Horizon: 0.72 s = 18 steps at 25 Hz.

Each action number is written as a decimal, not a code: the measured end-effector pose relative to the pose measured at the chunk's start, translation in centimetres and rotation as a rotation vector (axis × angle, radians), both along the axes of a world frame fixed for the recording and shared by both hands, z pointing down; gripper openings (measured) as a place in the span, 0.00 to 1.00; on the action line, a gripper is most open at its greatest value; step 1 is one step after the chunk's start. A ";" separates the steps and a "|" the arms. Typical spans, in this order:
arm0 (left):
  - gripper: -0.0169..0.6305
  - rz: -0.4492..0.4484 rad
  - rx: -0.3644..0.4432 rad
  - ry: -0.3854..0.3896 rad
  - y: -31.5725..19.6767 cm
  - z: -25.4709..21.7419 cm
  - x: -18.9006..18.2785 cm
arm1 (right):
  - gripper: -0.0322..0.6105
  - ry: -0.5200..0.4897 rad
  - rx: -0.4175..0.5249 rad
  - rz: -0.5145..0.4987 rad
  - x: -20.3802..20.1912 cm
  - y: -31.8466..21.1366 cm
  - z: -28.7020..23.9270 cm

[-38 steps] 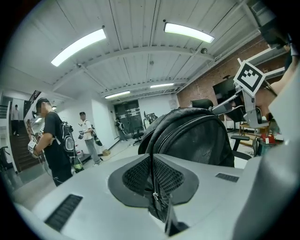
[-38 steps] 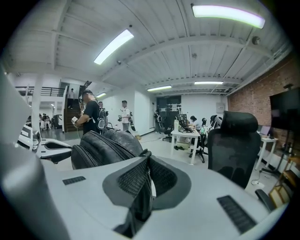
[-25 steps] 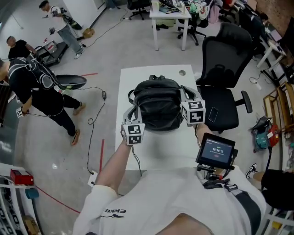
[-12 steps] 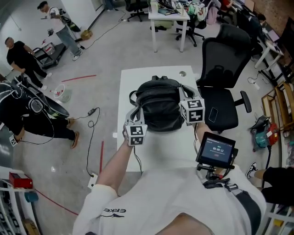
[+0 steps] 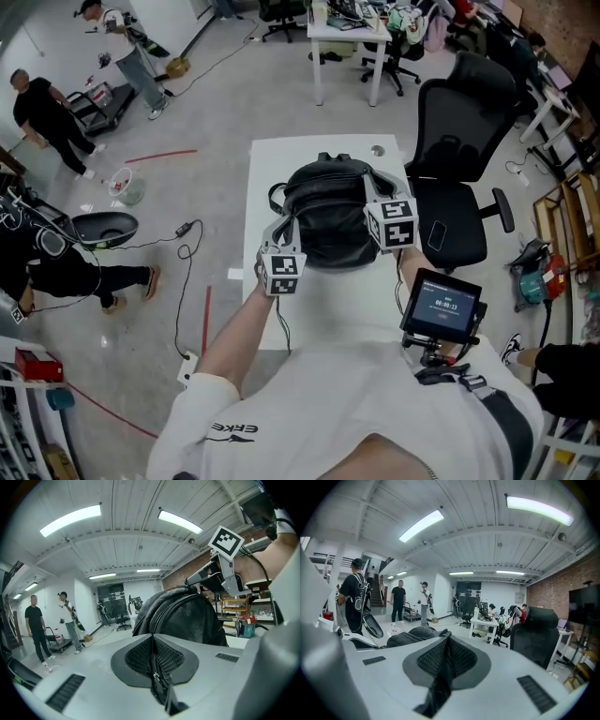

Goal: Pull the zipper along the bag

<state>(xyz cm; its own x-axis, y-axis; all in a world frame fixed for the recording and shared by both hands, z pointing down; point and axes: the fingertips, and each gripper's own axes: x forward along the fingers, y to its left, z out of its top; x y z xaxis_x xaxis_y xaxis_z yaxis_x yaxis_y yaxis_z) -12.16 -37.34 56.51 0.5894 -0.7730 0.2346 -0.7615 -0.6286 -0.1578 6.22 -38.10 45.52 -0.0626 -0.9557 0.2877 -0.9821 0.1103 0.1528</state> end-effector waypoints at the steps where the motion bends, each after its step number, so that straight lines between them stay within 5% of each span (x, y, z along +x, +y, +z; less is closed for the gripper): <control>1: 0.03 0.005 0.001 0.002 -0.5 0.3 -0.5 | 0.08 0.007 0.000 -0.002 -0.7 -0.6 0.1; 18: 0.03 0.062 -0.006 0.015 -0.3 0.7 0.1 | 0.08 0.095 -0.021 -0.045 -4.0 -1.9 -0.3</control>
